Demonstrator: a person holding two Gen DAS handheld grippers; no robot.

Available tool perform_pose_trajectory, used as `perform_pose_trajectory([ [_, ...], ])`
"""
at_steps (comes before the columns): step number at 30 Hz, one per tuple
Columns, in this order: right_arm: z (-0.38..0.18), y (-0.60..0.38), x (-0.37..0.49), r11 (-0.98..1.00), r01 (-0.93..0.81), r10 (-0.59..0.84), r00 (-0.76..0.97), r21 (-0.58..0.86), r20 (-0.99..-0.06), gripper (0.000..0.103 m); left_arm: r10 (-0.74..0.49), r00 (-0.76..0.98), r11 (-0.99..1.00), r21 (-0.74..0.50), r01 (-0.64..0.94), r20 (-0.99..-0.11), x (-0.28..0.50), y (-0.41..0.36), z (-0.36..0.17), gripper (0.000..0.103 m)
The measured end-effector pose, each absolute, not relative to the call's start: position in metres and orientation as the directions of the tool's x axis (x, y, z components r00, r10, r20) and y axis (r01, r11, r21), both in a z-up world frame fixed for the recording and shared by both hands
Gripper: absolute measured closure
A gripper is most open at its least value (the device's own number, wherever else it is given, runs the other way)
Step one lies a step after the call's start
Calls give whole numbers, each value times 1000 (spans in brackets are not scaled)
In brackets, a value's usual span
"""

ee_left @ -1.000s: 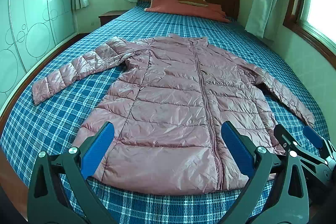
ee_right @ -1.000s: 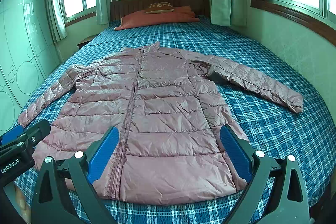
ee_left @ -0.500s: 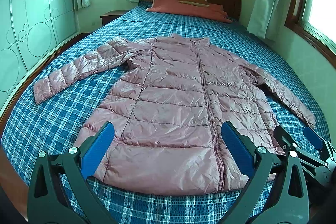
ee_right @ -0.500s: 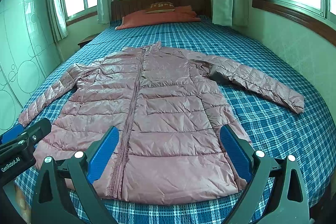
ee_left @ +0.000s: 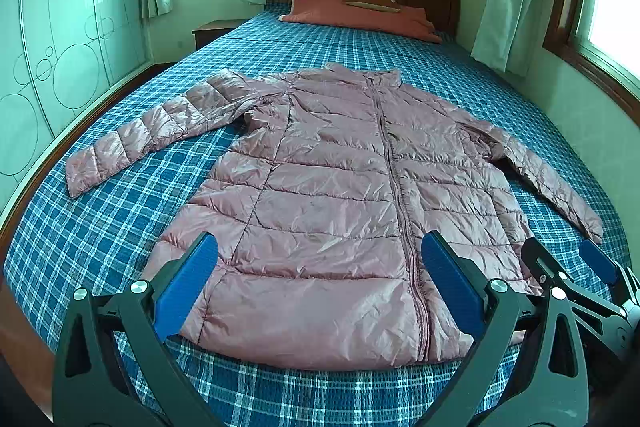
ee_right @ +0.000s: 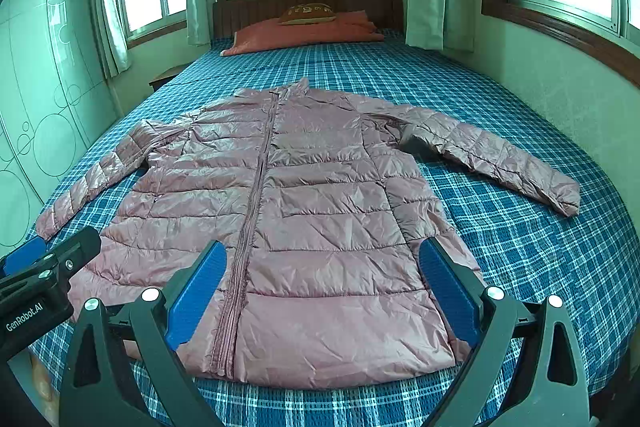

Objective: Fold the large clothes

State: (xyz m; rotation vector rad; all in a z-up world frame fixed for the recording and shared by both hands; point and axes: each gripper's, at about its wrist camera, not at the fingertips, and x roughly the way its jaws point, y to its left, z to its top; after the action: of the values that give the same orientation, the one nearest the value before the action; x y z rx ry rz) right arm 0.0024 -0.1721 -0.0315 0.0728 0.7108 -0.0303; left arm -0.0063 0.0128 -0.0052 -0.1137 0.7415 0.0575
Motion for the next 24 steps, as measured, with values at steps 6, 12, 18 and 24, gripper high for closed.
perform_pose_trajectory([
  [6, -32, -172, 2, 997, 51, -1, 758, 57, -652, 7, 13, 736, 992, -81, -92, -677, -7, 14, -6, 2],
  [12, -32, -172, 2, 997, 51, -1, 758, 57, -652, 7, 14, 736, 992, -80, -93, -677, -7, 12, -6, 2],
  [18, -32, -172, 2, 997, 51, -2, 758, 57, -653, 7, 14, 735, 992, -80, -92, -678, -7, 12, -6, 2],
  [24, -32, -171, 2, 997, 50, -1, 758, 56, -653, 7, 13, 735, 993, -80, -92, -678, -7, 12, -6, 2],
])
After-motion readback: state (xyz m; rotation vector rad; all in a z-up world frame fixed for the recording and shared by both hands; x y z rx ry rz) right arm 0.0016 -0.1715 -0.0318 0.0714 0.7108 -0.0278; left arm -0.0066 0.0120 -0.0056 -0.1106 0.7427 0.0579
